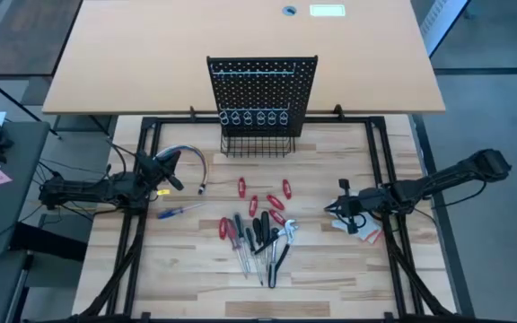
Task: Hang tools onto peg board
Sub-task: Put the ratchet wrench into the black wire basket on the pegboard
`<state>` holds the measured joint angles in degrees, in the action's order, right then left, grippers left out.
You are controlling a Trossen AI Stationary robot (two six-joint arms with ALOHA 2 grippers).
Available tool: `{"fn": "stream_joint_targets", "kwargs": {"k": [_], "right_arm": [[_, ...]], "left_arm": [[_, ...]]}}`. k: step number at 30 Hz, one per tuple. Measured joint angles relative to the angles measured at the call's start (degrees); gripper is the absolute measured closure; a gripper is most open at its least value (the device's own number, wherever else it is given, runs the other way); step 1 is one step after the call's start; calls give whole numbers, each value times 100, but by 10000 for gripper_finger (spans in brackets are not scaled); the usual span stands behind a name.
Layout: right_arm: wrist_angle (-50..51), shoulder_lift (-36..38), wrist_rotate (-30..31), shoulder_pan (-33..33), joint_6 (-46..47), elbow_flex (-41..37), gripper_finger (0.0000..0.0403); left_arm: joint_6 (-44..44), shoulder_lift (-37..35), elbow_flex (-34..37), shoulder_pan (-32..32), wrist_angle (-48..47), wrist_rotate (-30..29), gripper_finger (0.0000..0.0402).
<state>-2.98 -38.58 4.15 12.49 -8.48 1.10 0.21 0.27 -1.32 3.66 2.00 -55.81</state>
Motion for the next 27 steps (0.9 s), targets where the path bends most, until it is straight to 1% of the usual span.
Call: {"fn": "stream_joint_targets", "kwargs": {"k": [1, 2, 3, 15, 18, 23, 27], "right_arm": [[278, 77, -477, 4, -103, -7, 377], [296, 165, -722, -5, -162, -3, 377], [268, 204, -768, -16, -169, 1, 377], [229, 186, -760, -21, -159, -7, 377], [128, 185, -627, -56, -167, -21, 377], [-623, 183, -537, -234, -200, -22, 377], [-2060, 187, -491, -468, -207, -20, 377]], "left_arm": [[0, 0, 2, 2, 4, 4, 401], [0, -2, 2, 2, 0, 4, 401], [2, 0, 2, 2, 4, 7, 401], [2, -2, 1, 0, 1, 4, 401], [2, -2, 2, 0, -15, 0, 402], [1, -2, 0, 1, 2, 1, 402], [2, -2, 1, 1, 15, 2, 401]]}}
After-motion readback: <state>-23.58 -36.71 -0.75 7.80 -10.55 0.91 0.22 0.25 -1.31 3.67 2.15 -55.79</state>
